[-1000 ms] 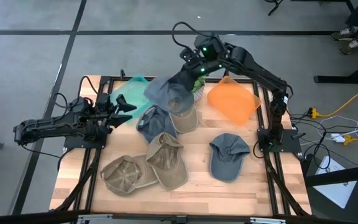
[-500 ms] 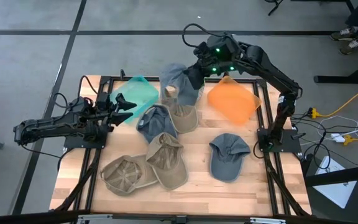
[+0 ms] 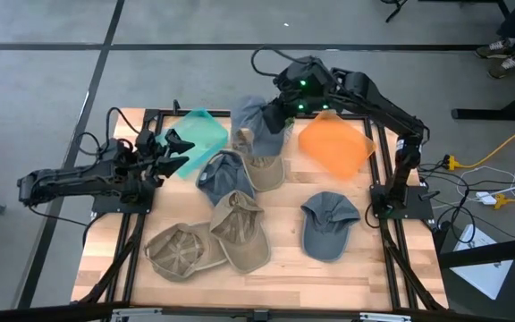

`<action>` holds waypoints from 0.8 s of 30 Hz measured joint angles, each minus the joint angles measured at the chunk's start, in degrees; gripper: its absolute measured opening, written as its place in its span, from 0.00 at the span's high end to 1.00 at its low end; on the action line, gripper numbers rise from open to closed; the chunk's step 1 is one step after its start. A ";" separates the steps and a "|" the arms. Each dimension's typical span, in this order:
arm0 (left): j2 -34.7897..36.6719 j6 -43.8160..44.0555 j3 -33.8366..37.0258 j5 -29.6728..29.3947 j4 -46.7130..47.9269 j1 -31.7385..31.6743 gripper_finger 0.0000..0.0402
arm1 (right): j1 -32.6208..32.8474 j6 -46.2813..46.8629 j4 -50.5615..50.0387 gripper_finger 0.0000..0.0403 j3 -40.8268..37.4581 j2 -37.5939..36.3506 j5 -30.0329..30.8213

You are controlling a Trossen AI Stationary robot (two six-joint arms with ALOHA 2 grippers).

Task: Pick & Place hat
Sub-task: Put the middle blue cap into the orange bin

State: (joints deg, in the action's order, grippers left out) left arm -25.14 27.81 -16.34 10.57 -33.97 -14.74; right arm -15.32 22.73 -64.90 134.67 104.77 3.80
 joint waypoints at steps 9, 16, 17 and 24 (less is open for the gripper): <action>-9.55 -0.08 -0.96 1.36 -9.07 0.00 0.52 | 3.06 2.57 -0.05 0.91 -0.02 3.15 2.71; -16.61 -1.04 -6.73 7.03 -9.31 0.16 0.66 | 4.34 3.83 2.22 0.91 -0.02 4.91 4.21; -17.58 -1.54 -7.23 8.27 -9.19 0.40 0.68 | 4.42 3.81 3.42 0.91 -0.02 4.96 4.20; -23.43 -4.76 -8.22 5.82 -9.05 2.26 0.80 | 6.31 3.12 6.90 0.91 -0.02 5.14 3.65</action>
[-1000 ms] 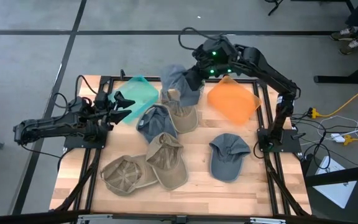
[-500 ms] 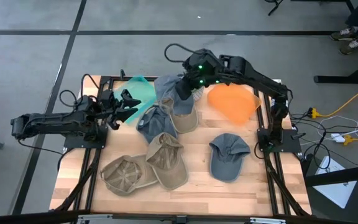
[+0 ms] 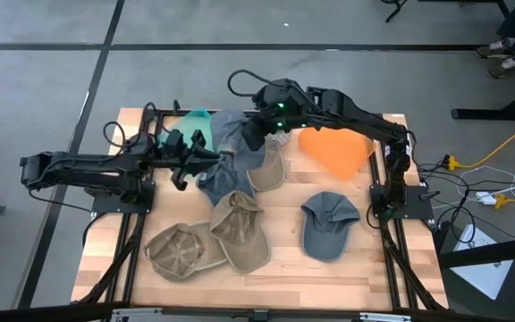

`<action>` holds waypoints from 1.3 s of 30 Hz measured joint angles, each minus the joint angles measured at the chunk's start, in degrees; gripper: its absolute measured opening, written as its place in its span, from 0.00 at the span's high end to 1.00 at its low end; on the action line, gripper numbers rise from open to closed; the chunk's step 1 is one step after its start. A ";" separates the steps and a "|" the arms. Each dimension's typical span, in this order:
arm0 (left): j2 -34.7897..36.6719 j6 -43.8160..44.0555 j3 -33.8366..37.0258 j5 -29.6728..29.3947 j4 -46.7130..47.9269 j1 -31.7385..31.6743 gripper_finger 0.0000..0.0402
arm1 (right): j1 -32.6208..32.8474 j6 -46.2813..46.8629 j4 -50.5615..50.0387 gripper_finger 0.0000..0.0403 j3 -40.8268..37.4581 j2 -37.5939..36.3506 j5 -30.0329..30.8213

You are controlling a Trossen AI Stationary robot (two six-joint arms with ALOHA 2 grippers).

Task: Pick & Place hat
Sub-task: Put the middle blue cap into the orange bin

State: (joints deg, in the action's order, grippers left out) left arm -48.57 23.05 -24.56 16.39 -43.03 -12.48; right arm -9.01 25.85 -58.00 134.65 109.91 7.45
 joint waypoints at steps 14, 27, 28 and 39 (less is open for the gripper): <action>-6.86 -11.69 -0.02 -16.17 -4.10 -0.86 0.91 | 3.31 0.93 9.30 0.91 0.00 1.07 -8.67; -10.99 -15.88 -2.10 -20.71 -10.80 -2.69 0.91 | 5.00 2.09 12.75 0.91 0.00 5.01 -13.26; -10.57 -16.30 -2.12 -19.95 -10.59 -2.68 0.91 | 5.04 2.07 12.21 0.91 0.00 4.99 -11.77; 1.81 -20.83 -2.11 -19.72 10.85 -2.74 0.89 | 4.39 -0.82 4.16 0.91 0.02 -0.18 1.39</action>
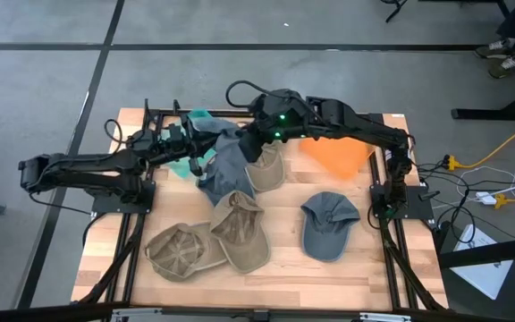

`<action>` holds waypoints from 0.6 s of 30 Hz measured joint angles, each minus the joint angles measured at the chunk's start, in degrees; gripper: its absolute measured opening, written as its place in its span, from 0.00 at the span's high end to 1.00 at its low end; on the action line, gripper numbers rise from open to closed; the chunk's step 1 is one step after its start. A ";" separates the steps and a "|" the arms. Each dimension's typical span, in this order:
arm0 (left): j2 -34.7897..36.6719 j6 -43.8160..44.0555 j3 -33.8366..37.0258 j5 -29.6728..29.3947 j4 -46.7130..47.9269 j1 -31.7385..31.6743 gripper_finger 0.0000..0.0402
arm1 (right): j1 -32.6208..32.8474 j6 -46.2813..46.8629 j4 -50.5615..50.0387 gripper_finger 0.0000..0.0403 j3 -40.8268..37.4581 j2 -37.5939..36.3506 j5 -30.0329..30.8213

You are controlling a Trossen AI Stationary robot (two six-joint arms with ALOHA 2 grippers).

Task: Pick & Place hat
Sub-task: Put the middle blue cap into the orange bin

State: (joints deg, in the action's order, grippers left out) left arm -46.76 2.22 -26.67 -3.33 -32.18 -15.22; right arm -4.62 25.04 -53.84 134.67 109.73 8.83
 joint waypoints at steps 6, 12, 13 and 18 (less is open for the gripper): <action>6.04 0.15 0.01 0.55 2.55 0.17 0.87 | -0.22 -0.01 -3.17 0.91 0.00 -0.12 4.10; 7.51 4.37 -0.01 7.68 2.39 0.17 0.88 | -0.24 0.24 -1.68 0.91 0.00 0.11 4.23; 7.03 5.02 -0.01 9.10 2.31 0.17 0.88 | -0.22 0.22 -1.10 0.91 0.00 0.11 4.23; 2.83 6.59 0.03 11.89 -1.35 1.55 0.89 | -0.22 0.04 1.25 0.91 0.00 0.11 3.96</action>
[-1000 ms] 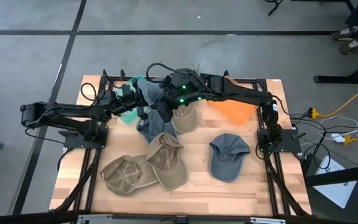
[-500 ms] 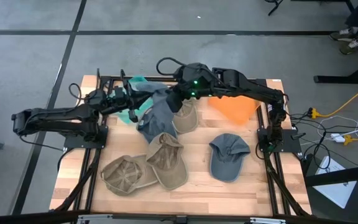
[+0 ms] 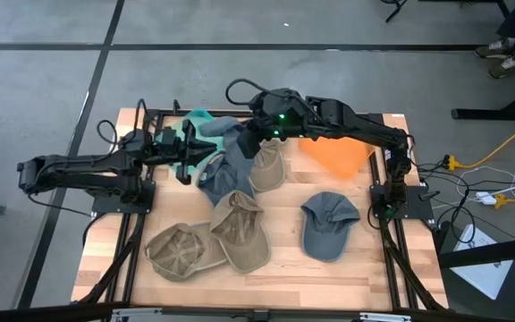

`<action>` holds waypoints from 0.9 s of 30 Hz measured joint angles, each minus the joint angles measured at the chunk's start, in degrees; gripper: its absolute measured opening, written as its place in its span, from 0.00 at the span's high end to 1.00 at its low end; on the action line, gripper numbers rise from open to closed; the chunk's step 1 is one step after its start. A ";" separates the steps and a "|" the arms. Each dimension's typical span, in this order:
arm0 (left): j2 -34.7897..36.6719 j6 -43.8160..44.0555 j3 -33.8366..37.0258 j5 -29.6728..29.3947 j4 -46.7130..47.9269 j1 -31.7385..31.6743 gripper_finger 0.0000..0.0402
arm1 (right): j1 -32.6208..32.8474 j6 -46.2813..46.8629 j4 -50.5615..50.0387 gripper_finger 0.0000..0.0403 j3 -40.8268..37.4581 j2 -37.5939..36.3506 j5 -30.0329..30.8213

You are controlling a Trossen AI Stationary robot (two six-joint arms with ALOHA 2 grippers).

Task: Pick & Place hat
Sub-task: Put the middle blue cap into the orange bin

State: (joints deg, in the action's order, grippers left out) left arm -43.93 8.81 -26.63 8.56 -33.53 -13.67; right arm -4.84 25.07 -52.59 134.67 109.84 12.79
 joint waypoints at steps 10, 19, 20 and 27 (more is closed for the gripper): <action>-9.34 -2.23 -0.02 -11.68 -7.84 2.06 0.92 | 0.20 -1.73 3.93 0.91 0.00 1.05 -8.38; -8.10 -1.93 0.00 -16.40 -7.85 1.58 0.92 | 0.55 -4.00 -3.52 0.91 0.00 -1.86 -7.68; -7.22 -1.93 0.00 -14.29 -8.00 1.58 0.92 | 0.55 -4.22 -5.35 0.91 0.00 -2.78 -6.01; 0.06 1.64 0.00 0.16 -7.90 1.58 0.92 | 0.57 -1.63 -18.65 0.91 0.00 -8.80 7.55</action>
State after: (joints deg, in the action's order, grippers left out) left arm -43.87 10.45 -26.63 8.72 -41.43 -12.10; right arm -4.27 23.44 -71.24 134.67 101.04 20.34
